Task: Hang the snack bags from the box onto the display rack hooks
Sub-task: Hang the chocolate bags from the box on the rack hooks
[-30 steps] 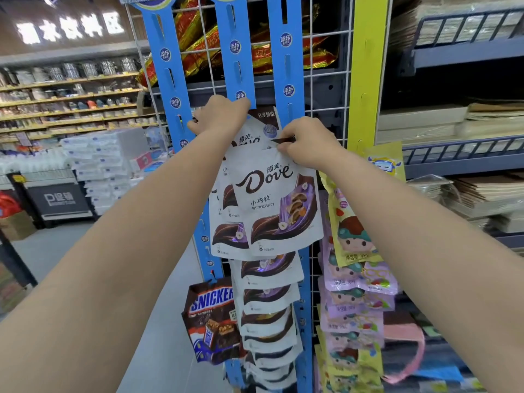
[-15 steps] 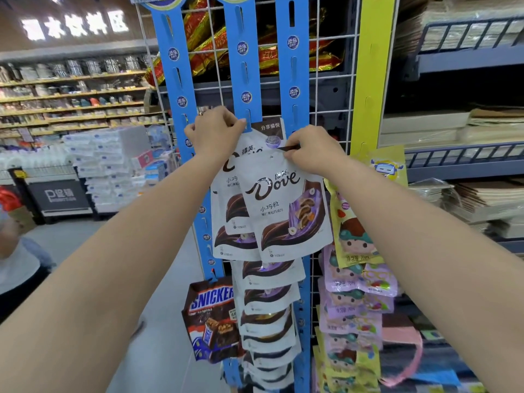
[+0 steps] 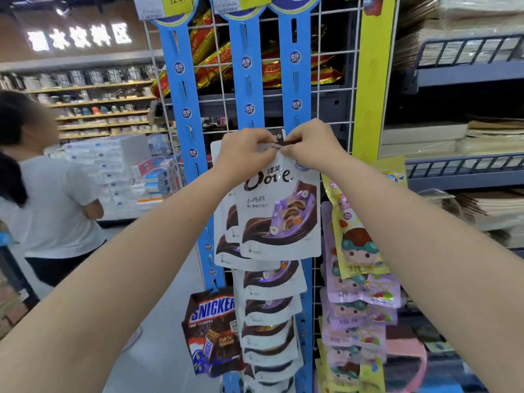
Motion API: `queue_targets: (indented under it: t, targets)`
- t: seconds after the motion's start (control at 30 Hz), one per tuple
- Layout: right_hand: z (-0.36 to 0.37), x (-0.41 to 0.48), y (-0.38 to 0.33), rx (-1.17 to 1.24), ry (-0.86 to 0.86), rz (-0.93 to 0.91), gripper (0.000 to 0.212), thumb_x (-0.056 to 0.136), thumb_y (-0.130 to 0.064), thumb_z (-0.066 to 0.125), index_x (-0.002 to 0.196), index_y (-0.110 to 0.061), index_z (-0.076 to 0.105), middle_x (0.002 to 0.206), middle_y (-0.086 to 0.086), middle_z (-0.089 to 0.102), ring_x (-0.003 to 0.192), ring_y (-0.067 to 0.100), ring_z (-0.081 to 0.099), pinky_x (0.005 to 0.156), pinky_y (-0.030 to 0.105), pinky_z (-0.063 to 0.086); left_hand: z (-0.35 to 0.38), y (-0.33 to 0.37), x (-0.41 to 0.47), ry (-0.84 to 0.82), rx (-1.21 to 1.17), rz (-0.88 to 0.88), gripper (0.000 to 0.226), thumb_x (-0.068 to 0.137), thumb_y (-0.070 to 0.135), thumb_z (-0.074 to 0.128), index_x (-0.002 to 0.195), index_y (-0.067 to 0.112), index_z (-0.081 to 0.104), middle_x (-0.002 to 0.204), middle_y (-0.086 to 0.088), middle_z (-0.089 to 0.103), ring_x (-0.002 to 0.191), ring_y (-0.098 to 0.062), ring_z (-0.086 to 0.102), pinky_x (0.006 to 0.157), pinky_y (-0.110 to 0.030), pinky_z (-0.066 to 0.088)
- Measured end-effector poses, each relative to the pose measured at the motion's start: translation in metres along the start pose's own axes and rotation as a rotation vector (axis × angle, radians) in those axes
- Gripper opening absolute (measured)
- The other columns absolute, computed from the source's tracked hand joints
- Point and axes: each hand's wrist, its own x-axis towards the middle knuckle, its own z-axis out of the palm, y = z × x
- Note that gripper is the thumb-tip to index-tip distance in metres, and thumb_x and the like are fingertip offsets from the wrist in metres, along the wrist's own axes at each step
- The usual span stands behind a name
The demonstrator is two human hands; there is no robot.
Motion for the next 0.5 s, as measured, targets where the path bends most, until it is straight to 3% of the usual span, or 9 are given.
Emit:
queue_targets:
  t: [0.07, 0.17, 0.23, 0.33, 0.4, 0.5]
  targets:
    - [-0.002, 0.002, -0.003, 0.040, 0.035, -0.001, 0.014, 0.084, -0.024, 0.064, 0.084, -0.013, 0.072, 0.076, 0.009, 0.066, 0.072, 0.023, 0.060, 0.070, 0.033, 0.048, -0.003, 0.004, 0.003, 0.095, -0.002, -0.041, 0.031, 0.075, 0.035, 0.048, 0.091, 0.021, 0.071, 0.091, 0.005, 0.071, 0.094, -0.017, 0.062, 0.089, -0.038, 0.045]
    - [-0.008, 0.005, -0.008, 0.107, 0.119, -0.031, 0.013, 0.083, -0.026, 0.066, 0.090, -0.016, 0.073, 0.085, 0.004, 0.068, 0.080, 0.018, 0.062, 0.072, 0.027, 0.047, -0.008, 0.009, 0.010, 0.205, 0.046, -0.072, 0.022, 0.082, 0.027, 0.052, 0.091, 0.021, 0.071, 0.093, 0.005, 0.071, 0.095, -0.016, 0.062, 0.085, -0.032, 0.041]
    - [-0.013, 0.008, -0.010, 0.170, 0.181, -0.024, 0.018, 0.083, -0.023, 0.067, 0.098, -0.015, 0.072, 0.093, 0.001, 0.066, 0.091, 0.014, 0.060, 0.084, 0.029, 0.049, -0.011, 0.010, 0.016, 0.257, 0.065, -0.109, 0.022, 0.085, 0.025, 0.051, 0.093, 0.021, 0.070, 0.096, 0.004, 0.071, 0.096, -0.018, 0.061, 0.087, -0.033, 0.040]
    - [-0.018, 0.012, -0.011, 0.162, 0.183, -0.014, 0.030, 0.085, -0.020, 0.065, 0.114, -0.013, 0.064, 0.122, 0.004, 0.060, 0.114, 0.018, 0.054, 0.086, 0.023, 0.038, -0.013, 0.005, 0.023, 0.293, 0.081, -0.189, 0.021, 0.088, 0.028, 0.050, 0.096, 0.021, 0.068, 0.103, 0.005, 0.069, 0.102, -0.019, 0.059, 0.093, -0.034, 0.033]
    - [-0.019, 0.015, -0.010, 0.165, 0.167, -0.002, 0.032, 0.085, -0.018, 0.064, 0.117, -0.013, 0.061, 0.125, 0.006, 0.058, 0.107, 0.019, 0.055, 0.079, 0.022, 0.038, -0.012, 0.002, 0.026, 0.305, 0.085, -0.205, 0.022, 0.090, 0.033, 0.050, 0.100, 0.021, 0.066, 0.107, 0.006, 0.067, 0.104, -0.017, 0.058, 0.096, -0.035, 0.030]
    - [-0.015, 0.017, -0.010, 0.248, 0.121, 0.039, 0.029, 0.085, -0.013, 0.064, 0.113, -0.011, 0.058, 0.112, 0.010, 0.062, 0.094, 0.023, 0.061, 0.074, 0.031, 0.049, -0.010, -0.004, 0.029, 0.297, 0.066, -0.237, 0.026, 0.092, 0.032, 0.049, 0.110, 0.020, 0.063, 0.116, 0.005, 0.064, 0.111, -0.016, 0.055, 0.093, -0.032, 0.030]
